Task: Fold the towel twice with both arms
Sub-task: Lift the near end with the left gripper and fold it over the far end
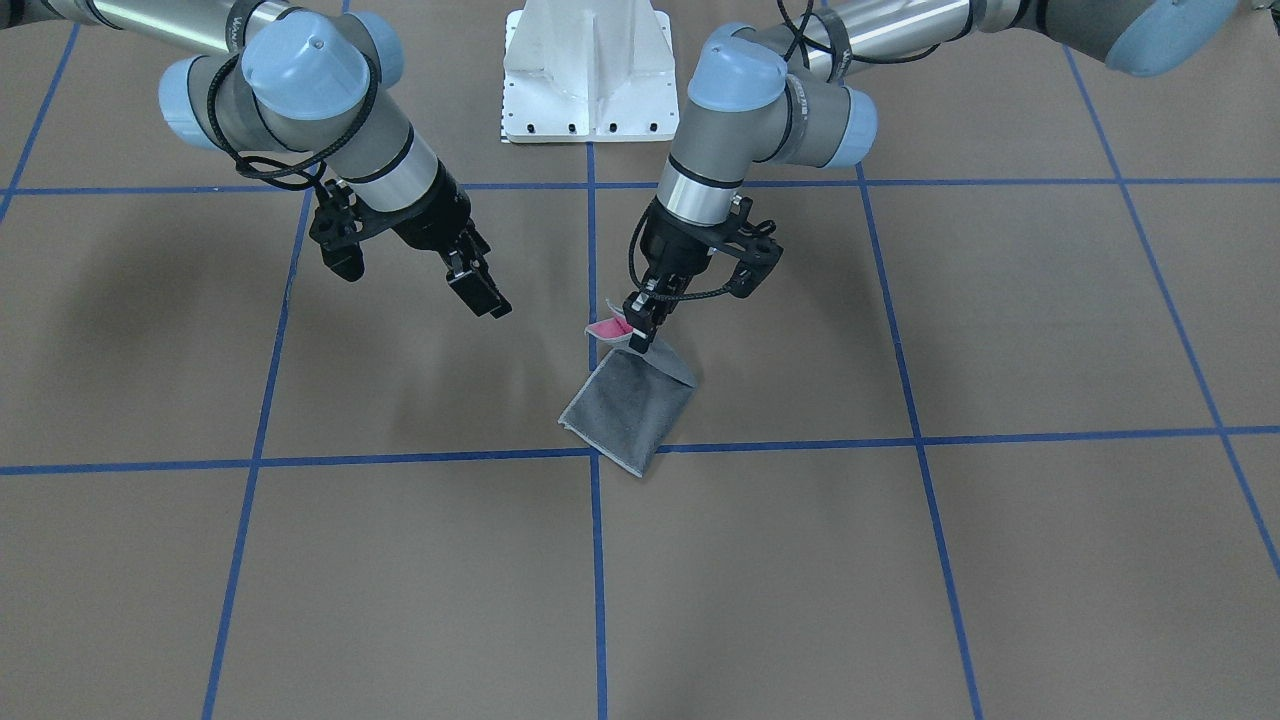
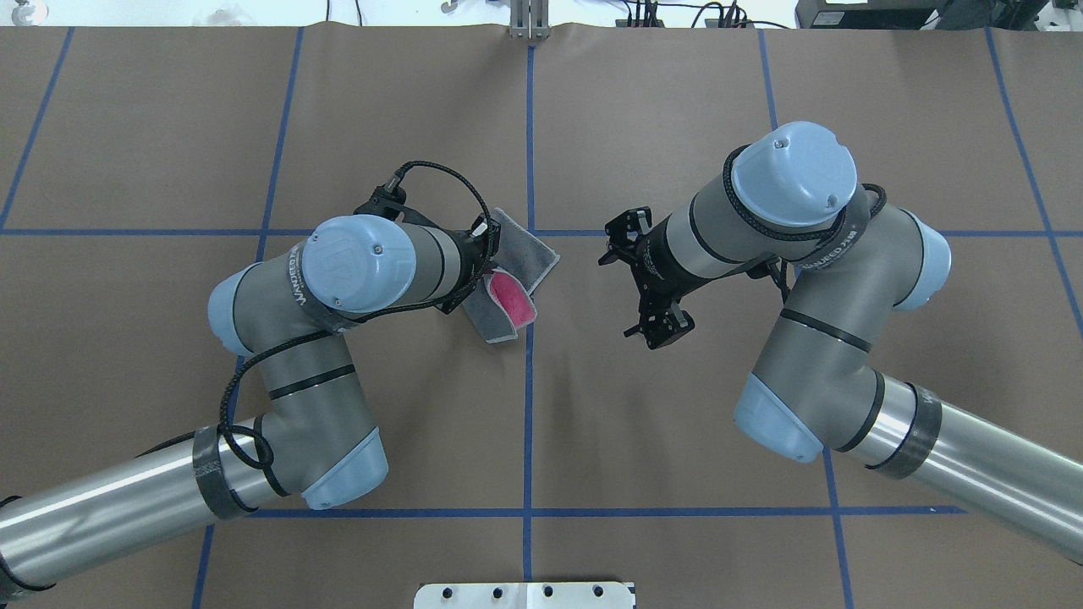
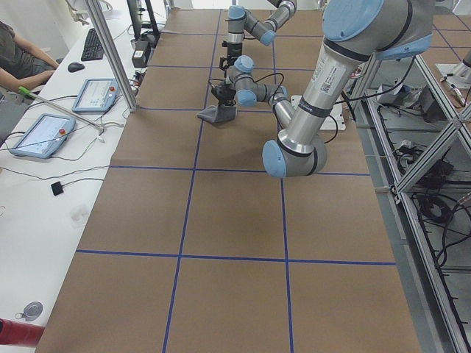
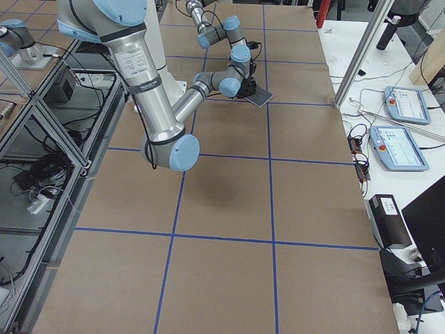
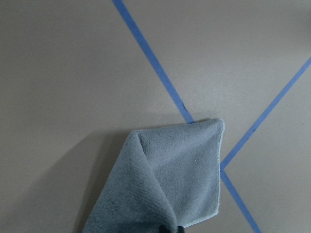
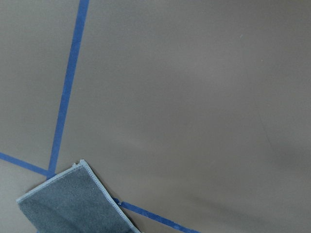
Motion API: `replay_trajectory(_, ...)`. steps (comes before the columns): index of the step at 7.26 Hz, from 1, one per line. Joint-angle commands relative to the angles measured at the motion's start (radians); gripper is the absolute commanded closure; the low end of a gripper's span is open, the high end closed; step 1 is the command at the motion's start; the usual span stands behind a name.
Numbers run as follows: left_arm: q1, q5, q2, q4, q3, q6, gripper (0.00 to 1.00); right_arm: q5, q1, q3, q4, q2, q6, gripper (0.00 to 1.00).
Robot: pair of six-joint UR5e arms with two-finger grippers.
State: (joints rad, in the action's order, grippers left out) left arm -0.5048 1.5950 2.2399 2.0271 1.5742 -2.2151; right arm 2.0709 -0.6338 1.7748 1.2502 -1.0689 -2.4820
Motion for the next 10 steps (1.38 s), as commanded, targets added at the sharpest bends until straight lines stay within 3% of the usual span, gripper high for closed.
replay_trajectory(1, -0.027, 0.000, 0.038, 0.004, -0.054, 0.003, 1.00, 0.000, -0.001, 0.002, 0.000, 0.000, 0.000, 0.00)
replay_trajectory(3, -0.066, 0.013, 0.110, 0.004, -0.146, 0.005, 1.00, 0.000, 0.000, 0.003, 0.002, 0.000, 0.000, 0.00)
replay_trajectory(10, -0.089, 0.013, 0.224, 0.070, -0.328, 0.002, 1.00, -0.002, 0.006, 0.009, 0.002, -0.002, 0.000, 0.00)
